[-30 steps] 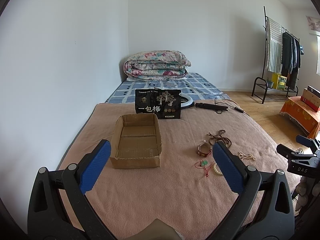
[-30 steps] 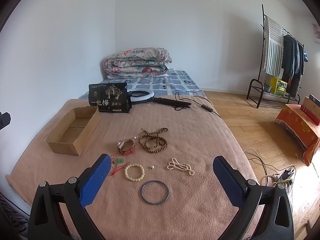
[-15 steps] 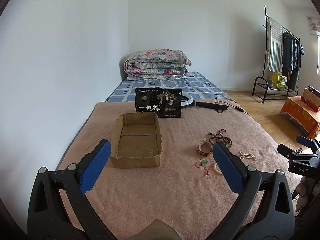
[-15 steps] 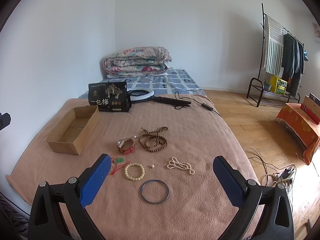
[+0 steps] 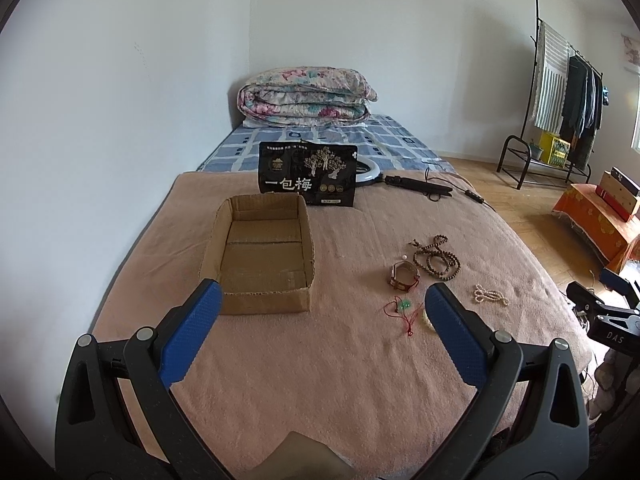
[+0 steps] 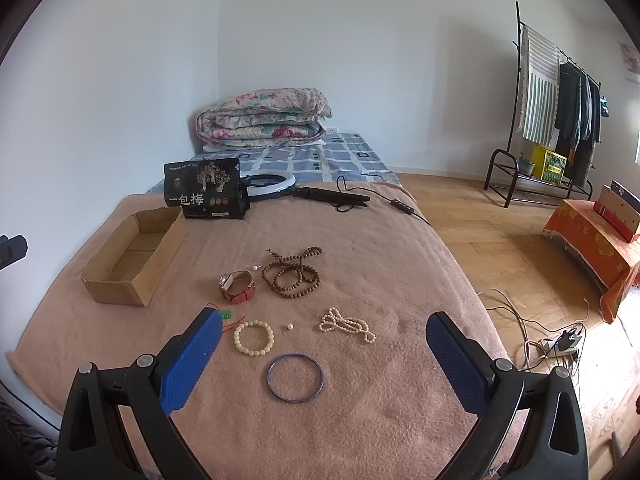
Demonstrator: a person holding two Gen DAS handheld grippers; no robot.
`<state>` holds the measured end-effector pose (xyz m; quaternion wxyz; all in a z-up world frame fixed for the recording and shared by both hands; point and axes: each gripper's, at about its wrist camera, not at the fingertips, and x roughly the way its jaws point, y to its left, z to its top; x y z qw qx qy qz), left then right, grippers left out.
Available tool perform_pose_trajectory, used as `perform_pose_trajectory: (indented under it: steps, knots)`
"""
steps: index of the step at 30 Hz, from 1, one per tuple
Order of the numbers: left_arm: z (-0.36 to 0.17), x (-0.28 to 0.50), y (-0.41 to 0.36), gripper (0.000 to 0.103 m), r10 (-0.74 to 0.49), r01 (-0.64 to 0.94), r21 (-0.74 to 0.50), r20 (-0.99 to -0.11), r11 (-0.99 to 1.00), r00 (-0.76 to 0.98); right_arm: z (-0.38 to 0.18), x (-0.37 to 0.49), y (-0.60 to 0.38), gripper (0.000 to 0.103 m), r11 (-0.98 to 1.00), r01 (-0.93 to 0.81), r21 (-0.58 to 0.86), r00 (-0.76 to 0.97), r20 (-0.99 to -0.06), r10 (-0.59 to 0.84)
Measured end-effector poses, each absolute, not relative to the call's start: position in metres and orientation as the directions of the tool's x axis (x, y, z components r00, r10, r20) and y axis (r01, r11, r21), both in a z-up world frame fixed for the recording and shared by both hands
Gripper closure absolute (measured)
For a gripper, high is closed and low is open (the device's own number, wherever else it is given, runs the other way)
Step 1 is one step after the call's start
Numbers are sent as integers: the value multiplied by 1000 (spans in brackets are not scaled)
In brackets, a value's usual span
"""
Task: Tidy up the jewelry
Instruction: 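Grasp the green jade pendant on red string with the left gripper while the right gripper grasps the blue bangle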
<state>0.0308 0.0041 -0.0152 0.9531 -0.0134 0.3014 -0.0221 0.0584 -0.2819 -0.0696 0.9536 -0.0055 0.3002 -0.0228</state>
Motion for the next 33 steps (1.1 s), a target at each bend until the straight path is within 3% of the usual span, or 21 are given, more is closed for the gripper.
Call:
perform_pose_trajectory:
  steps: [13,24,33]
  knots:
    - [-45,73,-13,1,-91,110,-13,-659,994,747,-84,69,-299,0,991,45,-124,801,-588,-110]
    - [-90,117,-48,48,-185,223,-58,-772,973,607,-112,110,-303,1,988,-41,-150,714,-696,-76]
    - [-134,155,-78,61,-293,324,-144,-828,935,479,-151,128,-293,4,989,-116,-94,632,-775,0]
